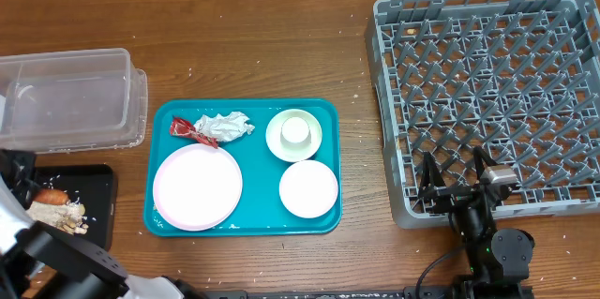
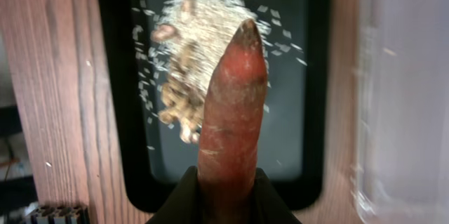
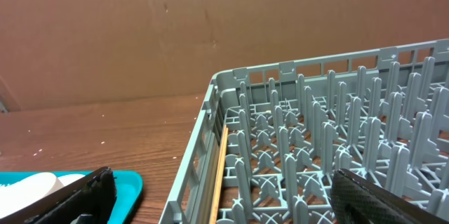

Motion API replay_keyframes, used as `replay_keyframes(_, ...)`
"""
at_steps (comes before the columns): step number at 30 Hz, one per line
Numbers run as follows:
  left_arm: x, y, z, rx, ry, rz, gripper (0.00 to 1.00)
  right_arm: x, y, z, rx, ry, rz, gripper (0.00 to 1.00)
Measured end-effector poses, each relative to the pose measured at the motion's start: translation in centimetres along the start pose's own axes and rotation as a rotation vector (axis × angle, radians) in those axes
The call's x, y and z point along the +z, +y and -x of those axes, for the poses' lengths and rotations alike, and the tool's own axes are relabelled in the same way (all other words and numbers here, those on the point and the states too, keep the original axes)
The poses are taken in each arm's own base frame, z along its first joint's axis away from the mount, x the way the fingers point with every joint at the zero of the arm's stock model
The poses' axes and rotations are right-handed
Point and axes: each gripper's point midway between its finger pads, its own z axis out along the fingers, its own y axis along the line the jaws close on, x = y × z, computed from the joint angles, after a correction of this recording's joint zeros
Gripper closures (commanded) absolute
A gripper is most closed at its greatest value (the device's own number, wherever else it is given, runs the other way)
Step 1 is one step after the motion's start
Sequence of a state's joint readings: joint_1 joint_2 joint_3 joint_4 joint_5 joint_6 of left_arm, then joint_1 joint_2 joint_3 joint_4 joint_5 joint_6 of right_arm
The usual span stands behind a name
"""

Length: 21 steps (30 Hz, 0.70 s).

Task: Sort waste into correct bins and load items into the dishwasher
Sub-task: 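Carry the carrot left and drop it on the black tray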

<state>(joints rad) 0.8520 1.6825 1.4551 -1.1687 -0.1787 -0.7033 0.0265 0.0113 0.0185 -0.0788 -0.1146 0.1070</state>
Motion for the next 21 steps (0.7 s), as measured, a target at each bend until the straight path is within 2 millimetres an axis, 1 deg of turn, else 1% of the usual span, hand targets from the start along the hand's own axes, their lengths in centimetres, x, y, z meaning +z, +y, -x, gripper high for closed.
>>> replay_keyframes(3, 2.8, 0.4, 0.1, -0.016, 0.023, 0.029, 0.86, 0.0, 0.0, 0.0, 0.0, 0.0, 0.0, 0.0)
replay_keyframes(5, 5.6, 0.6, -0.8, -0.009, 0.065, 0.062, 0.83, 0.0, 0.0, 0.0, 0.0, -0.001, 0.001, 0.0)
replay_keyframes(7, 7.5, 0.7, -1.6, -0.001, 0.098, 0.089, 0.8, 0.0, 0.0, 0.0, 0.0, 0.0, 0.0, 0.0)
replay_keyframes(10, 9.1, 0.6, -1.8, 0.004, 0.12, 0.107, 0.79, 0.0, 0.0, 0.0, 0.0, 0.0, 0.0, 0.0)
replay_keyframes(12, 9.4, 0.7, -1.9, 0.017, 0.127, 0.112, 0.69, 0.0, 0.0, 0.0, 0.0, 0.0, 0.0, 0.0)
replay_keyframes(14, 9.4, 0.8, -2.0, 0.037, 0.132, 0.114, 0.43, 0.0, 0.0, 0.0, 0.0, 0.0, 0.0, 0.0)
replay_keyframes(15, 9.3, 0.9, -2.2, 0.042, 0.141, 0.121, 0.26, 0.0, 0.0, 0.0, 0.0, 0.0, 0.001, 0.0)
replay_keyframes(16, 9.1, 1.0, -2.3, 0.054, 0.149, 0.125, 0.17, 0.0, 0.0, 0.0, 0.001, -0.001, 0.0, 0.0)
replay_keyframes(17, 8.9, 1.0, -2.2, 0.061, 0.151, 0.126, 0.17, 0.0, 0.0, 0.0, 0.0, 0.0, 0.0, 0.0)
replay_keyframes(19, 7.9, 1.0, -2.0, 0.067, 0.161, 0.131, 0.2, 0.0, 0.0, 0.0, 0.0, -0.001, 0.001, 0.0)
replay_keyframes(20, 7.1, 1.0, -1.7, 0.069, 0.168, 0.134, 0.21, 0.0, 0.0, 0.0, 0.0, 0.0, 0.0, 0.0)
replay_keyframes(21, 6.6, 0.9, -1.5, 0.069, 0.167, 0.133, 0.21, 0.0, 0.0, 0.0, 0.001, 0.0, 0.0, 0.0)
